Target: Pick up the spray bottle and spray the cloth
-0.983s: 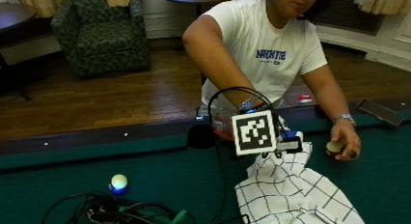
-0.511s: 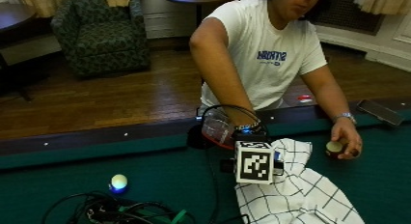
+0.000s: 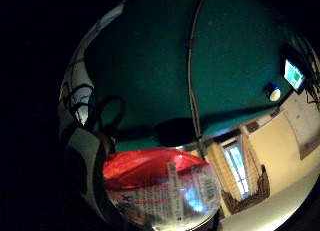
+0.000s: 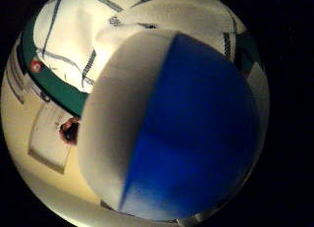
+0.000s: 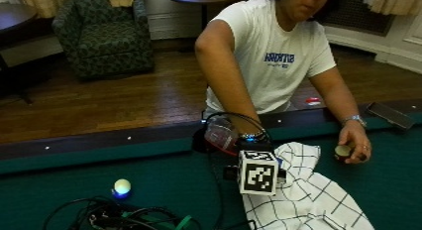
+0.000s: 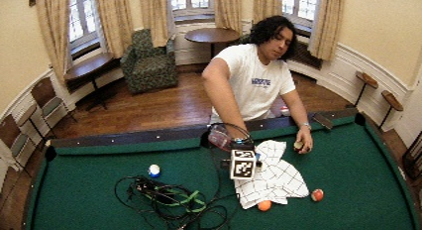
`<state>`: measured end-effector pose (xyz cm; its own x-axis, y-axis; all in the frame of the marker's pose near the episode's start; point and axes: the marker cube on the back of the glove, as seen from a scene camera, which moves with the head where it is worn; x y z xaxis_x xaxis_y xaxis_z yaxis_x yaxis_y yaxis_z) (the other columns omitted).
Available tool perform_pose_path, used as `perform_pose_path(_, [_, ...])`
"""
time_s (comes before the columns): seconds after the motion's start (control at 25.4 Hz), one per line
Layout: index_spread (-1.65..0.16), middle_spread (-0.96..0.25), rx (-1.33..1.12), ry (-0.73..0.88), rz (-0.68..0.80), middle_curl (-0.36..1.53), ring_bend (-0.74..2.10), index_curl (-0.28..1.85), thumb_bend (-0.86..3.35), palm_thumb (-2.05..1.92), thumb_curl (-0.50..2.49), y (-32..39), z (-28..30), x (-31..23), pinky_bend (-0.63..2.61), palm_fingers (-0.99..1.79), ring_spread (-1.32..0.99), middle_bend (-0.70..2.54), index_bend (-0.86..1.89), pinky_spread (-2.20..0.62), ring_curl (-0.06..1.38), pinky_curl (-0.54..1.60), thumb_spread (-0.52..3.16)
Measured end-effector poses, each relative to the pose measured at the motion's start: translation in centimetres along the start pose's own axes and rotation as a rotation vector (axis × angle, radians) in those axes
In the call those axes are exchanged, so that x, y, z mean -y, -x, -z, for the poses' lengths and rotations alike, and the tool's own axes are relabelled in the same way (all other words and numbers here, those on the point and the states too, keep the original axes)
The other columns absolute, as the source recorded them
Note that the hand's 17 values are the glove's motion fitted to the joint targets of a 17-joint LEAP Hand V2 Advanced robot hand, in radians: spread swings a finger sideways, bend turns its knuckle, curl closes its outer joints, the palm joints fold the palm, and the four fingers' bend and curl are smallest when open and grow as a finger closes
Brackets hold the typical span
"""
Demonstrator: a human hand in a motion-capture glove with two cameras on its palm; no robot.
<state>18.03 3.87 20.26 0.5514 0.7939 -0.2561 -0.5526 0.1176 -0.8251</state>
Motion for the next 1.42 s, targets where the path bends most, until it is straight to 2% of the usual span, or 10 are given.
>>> perform_pose_path(0.28, [-0.27,-0.22,0.107,-0.048,0.112,0.53,0.67,0.59,-0.03,0.94,0.80,1.4,3.4,-3.0,0.43,1.37,-0.21,0.60,0.30,-0.28,0.47,0.39,0.19])
perform_pose_path(0.43, [-0.27,-0.22,0.191,-0.158,0.220,0.53,0.67,0.59,-0.03,0.94,0.80,2.6,5.9,-5.1,0.43,1.37,-0.21,0.59,0.30,-0.28,0.47,0.39,0.19])
perform_pose_path(0.55, [-0.27,-0.22,0.242,-0.261,0.326,0.53,0.67,0.59,-0.03,0.94,0.80,3.4,8.0,-7.3,0.43,1.37,-0.21,0.59,0.30,-0.28,0.47,0.39,0.19])
perform_pose_path(0.86, [-0.27,-0.22,0.525,-0.351,0.653,0.53,0.67,0.59,-0.03,0.94,0.81,5.3,11.7,-14.6,0.43,1.37,-0.21,0.59,0.30,-0.28,0.47,0.39,0.19])
perform_pose_path(1.18, [-0.27,-0.22,0.714,-0.453,0.981,0.52,0.67,0.60,-0.03,0.94,0.81,5.4,12.0,-20.8,0.43,1.37,-0.21,0.59,0.30,-0.28,0.47,0.40,0.19])
perform_pose_path(1.42, [-0.27,-0.22,0.775,-0.597,1.117,0.52,0.68,0.60,-0.03,0.94,0.81,5.6,11.5,-22.6,0.43,1.37,-0.21,0.59,0.29,-0.28,0.47,0.40,0.19])
